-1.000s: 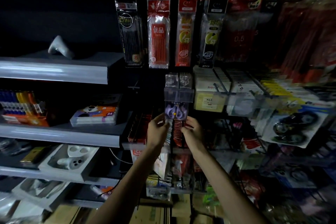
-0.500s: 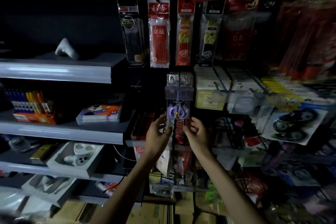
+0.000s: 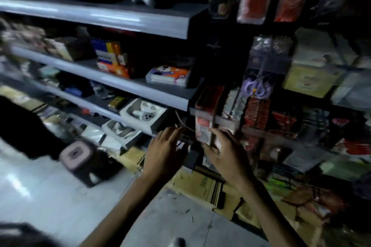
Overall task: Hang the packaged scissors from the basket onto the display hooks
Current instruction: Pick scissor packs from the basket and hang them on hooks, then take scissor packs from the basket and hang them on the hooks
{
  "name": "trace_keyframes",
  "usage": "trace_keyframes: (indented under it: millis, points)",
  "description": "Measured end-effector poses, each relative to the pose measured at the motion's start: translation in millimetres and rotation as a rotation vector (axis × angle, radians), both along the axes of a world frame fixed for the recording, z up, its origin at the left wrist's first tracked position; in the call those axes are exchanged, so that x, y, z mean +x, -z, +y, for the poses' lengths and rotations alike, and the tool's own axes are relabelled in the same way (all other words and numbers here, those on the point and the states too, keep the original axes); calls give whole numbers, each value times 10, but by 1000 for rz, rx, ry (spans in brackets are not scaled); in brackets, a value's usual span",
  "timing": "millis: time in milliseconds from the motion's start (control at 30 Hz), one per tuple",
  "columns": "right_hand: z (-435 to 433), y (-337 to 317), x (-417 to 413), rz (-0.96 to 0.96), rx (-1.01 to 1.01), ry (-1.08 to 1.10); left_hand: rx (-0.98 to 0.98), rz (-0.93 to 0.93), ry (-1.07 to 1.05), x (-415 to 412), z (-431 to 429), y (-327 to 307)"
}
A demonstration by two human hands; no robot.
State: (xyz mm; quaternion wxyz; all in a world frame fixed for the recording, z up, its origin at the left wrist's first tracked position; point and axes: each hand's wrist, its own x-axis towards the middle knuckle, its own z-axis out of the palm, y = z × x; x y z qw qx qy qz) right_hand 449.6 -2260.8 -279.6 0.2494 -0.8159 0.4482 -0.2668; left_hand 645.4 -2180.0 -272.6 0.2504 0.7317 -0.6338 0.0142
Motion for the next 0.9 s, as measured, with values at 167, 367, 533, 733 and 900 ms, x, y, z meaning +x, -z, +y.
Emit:
trace_keyframes:
  millis: [167, 367, 533, 733, 900]
  points:
    - [318, 132, 663, 123, 30, -279, 42, -55, -175, 492, 840, 114]
    - [1030, 219, 1526, 222, -7, -521, 106, -102, -439, 975, 2085, 184]
    - [1776, 247, 2192, 287, 36, -687, 134, -83, -626, 1328, 3163, 264]
    - [2950, 28, 3167, 255, -17, -896, 133, -54, -836, 1736, 4490, 285]
    - [3954, -15, 3907, 255, -71, -1047, 110, -51, -975, 2049, 5558, 352]
